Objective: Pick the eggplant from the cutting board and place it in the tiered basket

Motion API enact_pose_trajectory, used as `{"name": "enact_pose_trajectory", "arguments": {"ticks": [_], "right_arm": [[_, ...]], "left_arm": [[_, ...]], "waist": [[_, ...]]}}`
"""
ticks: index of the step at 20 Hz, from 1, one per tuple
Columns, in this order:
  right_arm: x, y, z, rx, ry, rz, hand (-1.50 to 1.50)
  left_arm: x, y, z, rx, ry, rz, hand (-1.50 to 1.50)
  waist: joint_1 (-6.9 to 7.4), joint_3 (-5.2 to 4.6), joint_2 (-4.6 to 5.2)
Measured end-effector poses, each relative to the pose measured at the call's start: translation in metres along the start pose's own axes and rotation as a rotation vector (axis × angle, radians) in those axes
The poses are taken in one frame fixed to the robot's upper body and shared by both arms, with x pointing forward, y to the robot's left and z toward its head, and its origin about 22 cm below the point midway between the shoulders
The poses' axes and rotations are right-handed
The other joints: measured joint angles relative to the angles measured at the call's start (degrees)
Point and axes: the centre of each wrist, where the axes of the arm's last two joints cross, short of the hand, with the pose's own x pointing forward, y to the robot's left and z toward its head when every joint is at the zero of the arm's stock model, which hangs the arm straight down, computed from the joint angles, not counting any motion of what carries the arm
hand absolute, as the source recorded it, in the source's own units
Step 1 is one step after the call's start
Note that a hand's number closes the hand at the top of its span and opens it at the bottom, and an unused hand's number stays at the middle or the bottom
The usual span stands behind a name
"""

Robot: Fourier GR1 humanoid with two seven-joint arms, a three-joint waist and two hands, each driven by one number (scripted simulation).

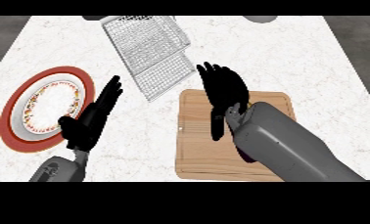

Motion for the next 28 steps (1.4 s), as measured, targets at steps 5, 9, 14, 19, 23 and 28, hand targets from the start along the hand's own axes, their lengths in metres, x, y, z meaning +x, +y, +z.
{"name": "enact_pose_trajectory", "arguments": {"ticks": [5, 9, 14, 19, 23, 28], "right_arm": [[0.019, -0.022, 0.023, 0.073, -0.016, 0.050, -1.50], [0.025, -0.020, 0.035, 0.098, -0.023, 0.058, -1.50], [0.028, -0.008, 0.045, 0.047, 0.014, 0.086, -1.50], [0.015, 0.006, 0.034, 0.061, 0.108, 0.146, -1.50], [0.007, 0.019, 0.030, 0.092, 0.150, 0.144, -1.50], [-0.002, 0.038, 0.030, 0.113, 0.173, 0.135, -1.50]], "left_arm": [[0.000, -0.006, 0.001, -0.009, -0.008, 0.000, 0.00], [-0.002, -0.003, 0.001, 0.003, -0.012, -0.002, 0.00], [-0.003, -0.008, 0.000, 0.001, -0.020, 0.004, 0.00], [-0.001, -0.004, 0.000, -0.009, -0.025, 0.002, 0.00], [0.002, -0.002, 0.000, -0.011, -0.018, 0.002, 0.00], [0.002, -0.002, -0.002, -0.017, -0.024, -0.005, 0.00]], "waist": [[0.05, 0.18, 0.37], [0.03, 0.23, 0.53], [0.13, 0.28, 0.73], [0.35, 0.27, 0.87], [0.53, 0.30, 0.95], [0.70, 0.34, 1.07]]}}
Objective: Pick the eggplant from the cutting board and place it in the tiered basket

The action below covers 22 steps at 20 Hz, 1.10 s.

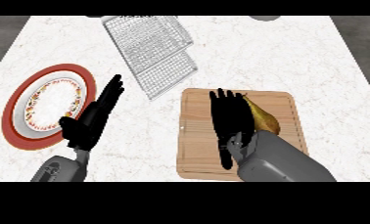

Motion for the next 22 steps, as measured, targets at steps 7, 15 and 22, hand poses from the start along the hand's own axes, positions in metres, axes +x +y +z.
{"name": "enact_pose_trajectory", "arguments": {"ticks": [7, 15, 22], "right_arm": [[-0.013, 0.015, -0.014, 0.004, 0.079, -0.007, -1.50], [-0.030, 0.042, -0.027, 0.043, 0.125, 0.003, -1.50], [-0.036, 0.052, -0.030, 0.050, 0.139, -0.016, -1.50]], "left_arm": [[-0.001, -0.004, -0.001, -0.002, 0.000, 0.004, 0.00], [-0.003, 0.002, -0.003, -0.005, -0.002, 0.002, 0.00], [-0.002, -0.014, -0.001, -0.002, -0.010, 0.001, 0.00]], "waist": [[0.19, 0.02, 0.09], [0.29, 0.02, 0.16], [0.40, 0.01, 0.11]]}}
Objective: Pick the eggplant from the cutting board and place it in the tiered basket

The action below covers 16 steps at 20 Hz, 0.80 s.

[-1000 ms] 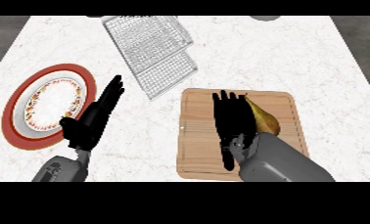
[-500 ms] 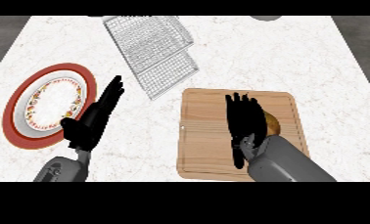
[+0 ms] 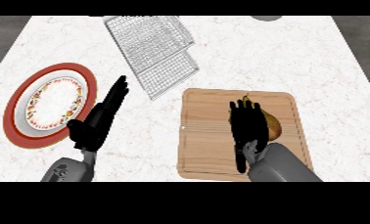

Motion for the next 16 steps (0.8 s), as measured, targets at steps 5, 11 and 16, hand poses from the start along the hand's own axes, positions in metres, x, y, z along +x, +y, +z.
{"name": "enact_pose_trajectory", "arguments": {"ticks": [5, 11, 16], "right_arm": [[0.002, 0.001, -0.003, -0.058, -0.041, -0.046, 1.50], [0.006, 0.005, -0.009, -0.128, -0.088, -0.075, 1.50], [0.009, 0.006, -0.008, -0.144, -0.102, -0.070, 1.50]], "left_arm": [[0.007, 0.012, -0.001, -0.008, 0.004, 0.000, 0.00], [0.002, -0.001, 0.002, -0.005, 0.005, 0.011, 0.00], [0.002, 0.003, 0.000, 0.001, 0.004, 0.011, 0.00]], "waist": [[0.11, -0.16, -0.22], [0.20, -0.19, -0.29], [0.12, -0.06, -0.10]]}}
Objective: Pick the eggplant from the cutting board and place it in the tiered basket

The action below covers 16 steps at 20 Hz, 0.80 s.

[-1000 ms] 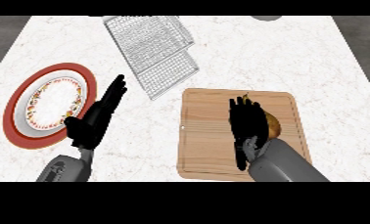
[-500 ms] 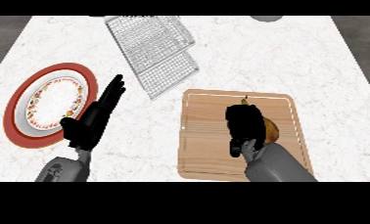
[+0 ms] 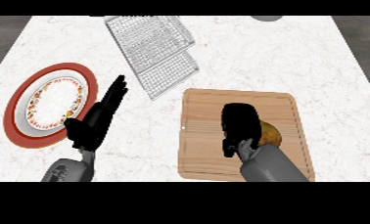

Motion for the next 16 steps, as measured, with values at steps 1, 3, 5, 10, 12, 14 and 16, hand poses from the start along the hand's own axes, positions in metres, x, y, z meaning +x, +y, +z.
{"name": "enact_pose_trajectory", "arguments": {"ticks": [1, 3, 5, 10, 12, 14, 16], "right_arm": [[0.005, 0.002, 0.003, -0.012, 0.030, -0.015, 1.50], [0.012, 0.006, 0.010, -0.043, 0.135, -0.080, 1.50], [0.011, 0.011, 0.016, -0.074, 0.244, -0.164, 1.50], [0.004, 0.017, 0.033, -0.182, 0.436, -0.293, 1.50], [0.005, 0.010, 0.044, -0.258, 0.452, -0.340, 1.50], [0.006, -0.002, 0.057, -0.345, 0.440, -0.404, 1.50], [0.009, -0.016, 0.071, -0.442, 0.404, -0.470, 1.50]], "left_arm": [[0.000, -0.002, 0.001, -0.002, 0.000, -0.001, 0.00], [0.000, 0.005, 0.001, 0.007, 0.006, -0.004, 0.00], [-0.005, 0.009, 0.005, 0.021, 0.019, -0.005, 0.00], [-0.008, 0.013, 0.010, 0.044, 0.028, -0.006, 0.00], [-0.009, 0.015, 0.010, 0.051, 0.032, -0.004, 0.00], [-0.009, 0.016, 0.009, 0.052, 0.034, -0.005, 0.00], [-0.009, 0.016, 0.009, 0.049, 0.037, -0.004, 0.00]], "waist": [[-0.06, 0.00, 0.00], [-0.63, 0.00, -0.13], [-1.77, -0.01, -0.45], [-3.50, -0.08, -1.21], [-3.73, -0.07, -1.32], [-3.61, -0.03, -1.31], [-3.40, 0.00, -1.37]]}}
